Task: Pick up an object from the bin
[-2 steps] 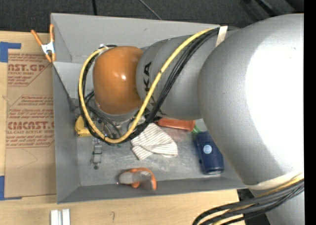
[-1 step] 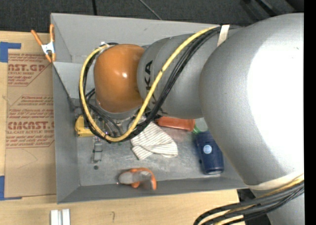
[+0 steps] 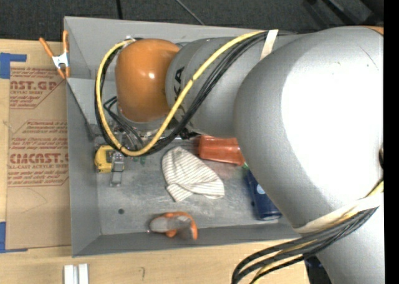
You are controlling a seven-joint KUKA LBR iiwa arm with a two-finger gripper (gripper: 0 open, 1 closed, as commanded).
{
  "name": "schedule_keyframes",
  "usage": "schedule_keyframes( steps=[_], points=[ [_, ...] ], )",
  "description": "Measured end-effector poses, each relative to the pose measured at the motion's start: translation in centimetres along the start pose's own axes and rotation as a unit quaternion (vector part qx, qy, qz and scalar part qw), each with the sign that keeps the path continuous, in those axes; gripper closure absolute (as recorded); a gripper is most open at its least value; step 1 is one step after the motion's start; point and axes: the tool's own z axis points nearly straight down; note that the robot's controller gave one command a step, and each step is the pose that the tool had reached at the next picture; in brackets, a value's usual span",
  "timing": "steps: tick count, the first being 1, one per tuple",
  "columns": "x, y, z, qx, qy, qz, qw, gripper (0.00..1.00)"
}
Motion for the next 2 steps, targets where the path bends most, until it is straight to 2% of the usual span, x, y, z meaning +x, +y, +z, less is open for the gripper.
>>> schedule_keyframes(
  steps=[1,2],
  points=[
    [-0.4,-0.2,-2.7,0.0,-0.0012,-0.038,0.9993,0.0],
    [0.2,-0.7,-1.0,0.0,0.0005,0.074,0.9973,0.0]
  ],
)
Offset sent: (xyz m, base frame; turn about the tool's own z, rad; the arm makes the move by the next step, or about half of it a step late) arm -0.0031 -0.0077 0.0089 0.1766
